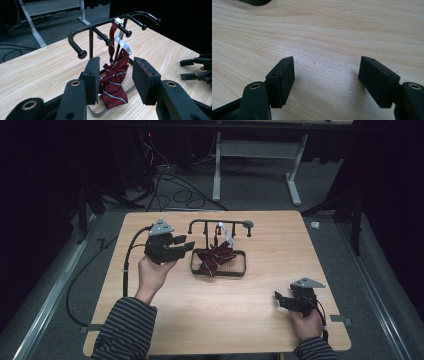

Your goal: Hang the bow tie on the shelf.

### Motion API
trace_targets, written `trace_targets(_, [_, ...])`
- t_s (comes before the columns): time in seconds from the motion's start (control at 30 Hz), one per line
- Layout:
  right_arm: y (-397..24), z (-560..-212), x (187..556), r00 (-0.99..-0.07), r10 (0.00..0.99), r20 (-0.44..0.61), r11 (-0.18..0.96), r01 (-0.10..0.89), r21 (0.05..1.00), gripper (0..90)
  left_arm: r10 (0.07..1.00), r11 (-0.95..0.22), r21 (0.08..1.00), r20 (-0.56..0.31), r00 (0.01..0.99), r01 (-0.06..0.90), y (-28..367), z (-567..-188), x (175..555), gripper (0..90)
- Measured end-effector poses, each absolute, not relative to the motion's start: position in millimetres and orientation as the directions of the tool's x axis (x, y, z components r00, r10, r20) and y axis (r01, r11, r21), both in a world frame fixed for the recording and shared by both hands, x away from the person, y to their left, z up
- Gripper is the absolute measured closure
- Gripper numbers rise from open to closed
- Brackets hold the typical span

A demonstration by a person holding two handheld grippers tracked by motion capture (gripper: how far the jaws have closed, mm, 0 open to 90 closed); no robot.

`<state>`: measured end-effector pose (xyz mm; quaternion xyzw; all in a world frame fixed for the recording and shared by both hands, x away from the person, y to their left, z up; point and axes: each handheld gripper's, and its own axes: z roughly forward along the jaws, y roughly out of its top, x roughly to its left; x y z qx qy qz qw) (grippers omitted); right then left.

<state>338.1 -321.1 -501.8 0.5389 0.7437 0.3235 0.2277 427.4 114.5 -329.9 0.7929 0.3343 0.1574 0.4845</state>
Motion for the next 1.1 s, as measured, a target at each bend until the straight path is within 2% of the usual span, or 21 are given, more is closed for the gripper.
trace_targets(0.33, [-321.1, -501.7, 338.0, -0.315, 0.949, 0.011, 0.209, 0.656, 0.725, 30.2, 0.683, -0.328, 0.87, -0.052, 0.729, 0.369, 118.5, -328.9, 418.6, 57.6])
trace_targets(1.1, [-321.1, -501.8, 338.1, -0.315, 0.949, 0.01, 0.21, 0.654, 0.727, 30.2, 0.7, -0.287, 0.878, -0.08, 0.71, 0.382, 141.9, -337.6, 394.6, 57.1])
